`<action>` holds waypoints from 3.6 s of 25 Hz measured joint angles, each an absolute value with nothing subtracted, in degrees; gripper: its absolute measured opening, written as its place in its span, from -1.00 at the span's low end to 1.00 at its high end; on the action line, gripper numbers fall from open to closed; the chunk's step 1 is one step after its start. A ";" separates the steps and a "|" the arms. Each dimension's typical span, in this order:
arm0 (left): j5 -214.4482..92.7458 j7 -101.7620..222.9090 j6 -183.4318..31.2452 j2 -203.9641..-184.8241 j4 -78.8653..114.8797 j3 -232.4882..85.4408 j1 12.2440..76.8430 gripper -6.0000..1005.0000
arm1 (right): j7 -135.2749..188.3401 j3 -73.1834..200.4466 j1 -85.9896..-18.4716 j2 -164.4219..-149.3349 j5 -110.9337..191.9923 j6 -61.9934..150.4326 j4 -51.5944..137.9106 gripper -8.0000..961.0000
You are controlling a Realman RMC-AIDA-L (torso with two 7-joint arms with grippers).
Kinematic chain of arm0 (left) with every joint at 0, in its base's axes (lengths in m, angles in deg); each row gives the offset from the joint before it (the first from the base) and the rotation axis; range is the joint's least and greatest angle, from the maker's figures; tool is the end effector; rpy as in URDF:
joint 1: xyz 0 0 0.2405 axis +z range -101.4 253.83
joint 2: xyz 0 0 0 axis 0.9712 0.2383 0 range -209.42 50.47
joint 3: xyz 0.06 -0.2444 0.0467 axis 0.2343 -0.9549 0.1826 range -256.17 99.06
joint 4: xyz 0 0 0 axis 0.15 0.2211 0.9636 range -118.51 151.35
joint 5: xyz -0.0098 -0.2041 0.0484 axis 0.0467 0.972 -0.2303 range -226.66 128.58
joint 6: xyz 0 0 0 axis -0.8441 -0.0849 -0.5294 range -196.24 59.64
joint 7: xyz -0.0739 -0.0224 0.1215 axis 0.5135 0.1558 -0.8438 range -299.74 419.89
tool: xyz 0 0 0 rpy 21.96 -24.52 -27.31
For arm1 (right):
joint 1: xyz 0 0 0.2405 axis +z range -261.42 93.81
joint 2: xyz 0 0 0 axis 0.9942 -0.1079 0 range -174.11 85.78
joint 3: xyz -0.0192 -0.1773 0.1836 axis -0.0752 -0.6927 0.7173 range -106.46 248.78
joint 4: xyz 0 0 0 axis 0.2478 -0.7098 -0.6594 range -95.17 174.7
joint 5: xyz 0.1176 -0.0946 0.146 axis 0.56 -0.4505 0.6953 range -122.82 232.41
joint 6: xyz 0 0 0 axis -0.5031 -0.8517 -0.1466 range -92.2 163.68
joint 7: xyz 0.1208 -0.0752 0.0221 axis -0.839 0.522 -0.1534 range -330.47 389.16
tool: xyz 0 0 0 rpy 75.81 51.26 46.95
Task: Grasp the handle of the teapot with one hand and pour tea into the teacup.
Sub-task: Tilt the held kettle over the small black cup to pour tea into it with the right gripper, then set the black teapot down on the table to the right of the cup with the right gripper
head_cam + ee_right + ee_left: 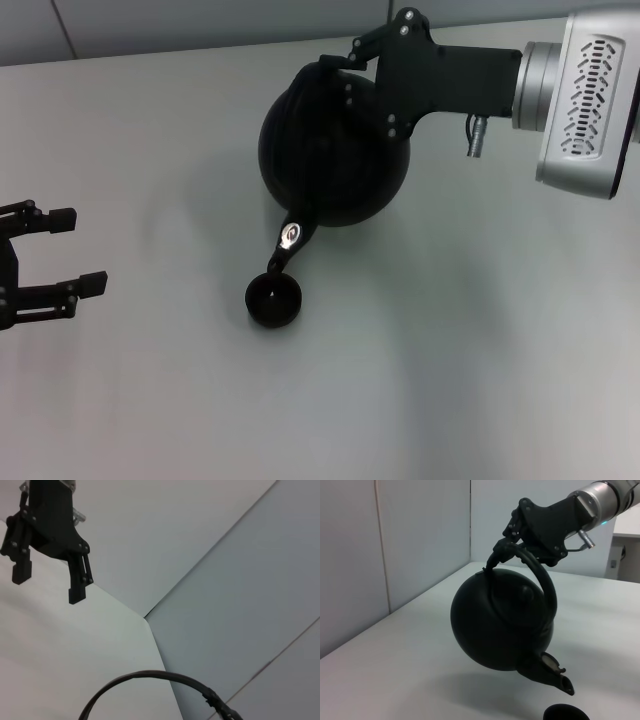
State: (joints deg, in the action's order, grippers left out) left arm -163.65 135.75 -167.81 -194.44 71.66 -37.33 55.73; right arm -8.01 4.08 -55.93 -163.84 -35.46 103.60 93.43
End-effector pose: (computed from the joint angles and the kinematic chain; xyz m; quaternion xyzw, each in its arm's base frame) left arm -0.2892 0.2956 0.0714 -0.9652 -0.1170 -0.1686 0.1619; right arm 0.1838 0.3774 0.0012 -0.9025 -0.2474 0.1614 0.3134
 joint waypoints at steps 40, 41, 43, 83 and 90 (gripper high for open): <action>-163.65 135.33 -167.35 -194.43 71.15 -37.34 56.15 0.62 | -7.77 -0.38 -60.00 -163.83 -27.60 100.74 93.58 -0.85; -163.65 135.33 -167.35 -194.43 71.15 -37.34 56.15 0.62 | -7.70 -0.39 -60.28 -163.84 -27.34 100.73 93.32 -0.85; -163.65 135.32 -167.35 -194.43 71.15 -37.34 56.14 0.62 | -7.73 -0.39 -60.60 -163.86 -26.70 100.70 92.65 -0.85; -166.15 135.13 -167.48 -195.32 71.03 -37.25 55.45 0.62 | -17.14 -0.41 -63.06 -163.27 11.84 98.65 65.00 -0.85; -166.20 135.13 -167.58 -195.32 71.00 -37.25 55.45 0.62 | -17.29 -0.33 -62.75 -163.25 6.97 94.88 67.44 -0.85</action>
State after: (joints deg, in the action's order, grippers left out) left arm -166.20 135.13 -167.58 -195.32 71.00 -37.25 55.45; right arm -17.29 -0.33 -62.75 -163.25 6.97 94.88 67.44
